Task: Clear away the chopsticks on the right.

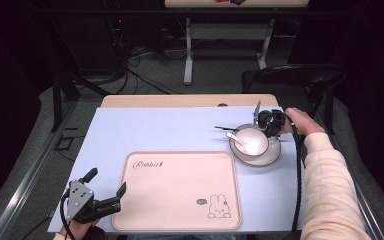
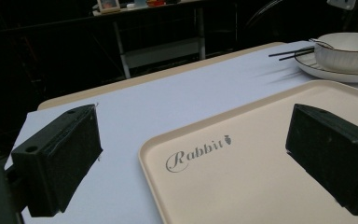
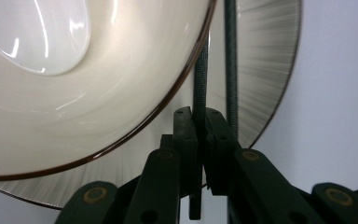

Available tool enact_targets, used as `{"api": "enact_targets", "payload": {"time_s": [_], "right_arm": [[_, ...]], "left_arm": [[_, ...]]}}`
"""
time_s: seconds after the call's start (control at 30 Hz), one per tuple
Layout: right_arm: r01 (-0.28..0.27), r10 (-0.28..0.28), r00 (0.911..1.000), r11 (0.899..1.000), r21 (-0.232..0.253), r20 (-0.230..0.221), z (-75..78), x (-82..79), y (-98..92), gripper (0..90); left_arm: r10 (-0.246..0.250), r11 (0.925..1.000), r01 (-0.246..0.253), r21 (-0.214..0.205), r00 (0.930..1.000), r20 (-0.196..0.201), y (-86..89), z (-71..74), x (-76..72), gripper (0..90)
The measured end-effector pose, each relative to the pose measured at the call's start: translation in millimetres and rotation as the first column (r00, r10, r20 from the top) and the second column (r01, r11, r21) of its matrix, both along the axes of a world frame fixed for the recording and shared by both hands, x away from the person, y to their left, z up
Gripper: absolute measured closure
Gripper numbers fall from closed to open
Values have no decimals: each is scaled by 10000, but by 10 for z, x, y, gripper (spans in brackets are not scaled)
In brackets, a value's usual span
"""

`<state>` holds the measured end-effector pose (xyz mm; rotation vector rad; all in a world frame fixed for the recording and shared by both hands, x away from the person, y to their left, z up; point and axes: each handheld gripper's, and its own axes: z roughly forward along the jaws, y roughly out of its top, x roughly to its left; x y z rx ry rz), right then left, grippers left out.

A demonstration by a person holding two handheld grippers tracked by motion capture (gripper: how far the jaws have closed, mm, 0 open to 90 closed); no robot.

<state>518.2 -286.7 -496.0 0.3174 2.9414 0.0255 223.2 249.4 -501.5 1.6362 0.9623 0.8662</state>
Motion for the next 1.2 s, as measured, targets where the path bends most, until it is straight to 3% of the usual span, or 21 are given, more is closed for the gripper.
{"api": "enact_targets", "payload": {"time_s": [0.17,0.27,0.4,0.63,0.77,1.07,1.2], "right_arm": [[-181,185,9992,9998,-115,360,120,-17,11,847],[169,-156,9983,9996,-217,555,200,-48,17,847],[163,-157,9960,9998,-65,877,308,-78,10,847],[752,-737,9928,9971,-123,946,500,-173,-11,846],[1038,-1009,9889,9943,-220,1092,612,-259,2,847],[1687,-1704,9762,9854,246,1340,826,-468,66,846],[2157,-2191,9674,9757,394,1274,897,-573,138,846]], "left_arm": [[-21,10000,21,28,10000,4,-3,1,0,30],[-22,10000,22,49,10000,0,-3,1,0,30],[-19,10000,19,47,10000,-1,-6,0,1,30],[-32,10000,32,71,10000,-16,-10,1,3,30],[-47,9999,47,90,10000,-16,-15,1,4,30],[-56,9999,57,123,10000,-20,-28,0,3,30],[-15,10000,15,94,10000,-5,-21,0,3,30]]}}
